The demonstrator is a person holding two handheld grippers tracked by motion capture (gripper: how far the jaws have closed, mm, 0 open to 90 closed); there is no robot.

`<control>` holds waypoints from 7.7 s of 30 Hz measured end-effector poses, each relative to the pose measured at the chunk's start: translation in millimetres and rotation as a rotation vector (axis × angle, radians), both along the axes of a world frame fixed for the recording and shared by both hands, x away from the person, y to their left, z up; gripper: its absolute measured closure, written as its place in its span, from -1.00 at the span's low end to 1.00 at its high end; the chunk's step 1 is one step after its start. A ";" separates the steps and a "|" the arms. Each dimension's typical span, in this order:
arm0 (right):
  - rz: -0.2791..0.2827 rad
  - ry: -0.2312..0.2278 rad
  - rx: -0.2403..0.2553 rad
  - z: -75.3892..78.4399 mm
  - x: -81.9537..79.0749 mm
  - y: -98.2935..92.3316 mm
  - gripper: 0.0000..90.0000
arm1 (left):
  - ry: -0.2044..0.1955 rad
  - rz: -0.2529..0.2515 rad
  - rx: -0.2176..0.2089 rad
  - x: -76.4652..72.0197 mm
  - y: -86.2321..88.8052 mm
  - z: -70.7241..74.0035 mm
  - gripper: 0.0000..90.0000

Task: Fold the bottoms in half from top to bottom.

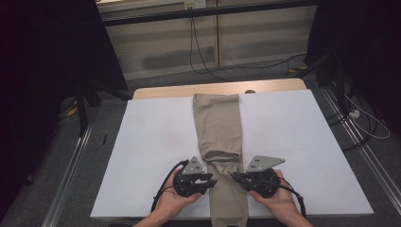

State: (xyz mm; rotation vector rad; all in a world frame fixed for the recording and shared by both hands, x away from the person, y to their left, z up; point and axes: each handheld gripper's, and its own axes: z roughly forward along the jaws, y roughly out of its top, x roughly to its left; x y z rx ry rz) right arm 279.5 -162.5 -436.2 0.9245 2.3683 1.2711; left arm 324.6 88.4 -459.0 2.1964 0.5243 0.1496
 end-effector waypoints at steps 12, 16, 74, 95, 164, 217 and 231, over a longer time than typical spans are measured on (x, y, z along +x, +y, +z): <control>-0.046 0.024 0.149 15.1 -20.3 -21.7 0.96 | 0.002 0.005 0.016 1.5 -1.4 -1.8 0.46; -0.055 0.008 0.137 16.8 -25.5 -15.5 1.00 | 0.003 0.010 0.021 1.0 -2.3 -2.4 0.45; 0.073 0.223 0.071 -18.6 -37.3 42.7 0.52 | 0.052 0.026 0.010 -7.3 7.8 4.4 0.51; -0.080 0.304 0.026 -26.6 -42.3 -10.8 1.00 | 0.029 -0.107 0.126 -35.4 -4.1 7.0 0.99; -0.101 0.008 -0.125 -17.6 80.0 -4.0 0.07 | -0.084 0.197 0.018 71.9 -4.6 12.4 0.26; 0.073 0.131 0.022 -2.8 -90.9 -19.1 0.30 | 0.082 -0.113 -0.043 -85.7 15.6 29.0 0.37; -0.046 0.094 0.043 -2.1 -30.5 -30.0 -0.30 | -0.056 0.108 -0.043 -15.9 23.5 23.9 -0.62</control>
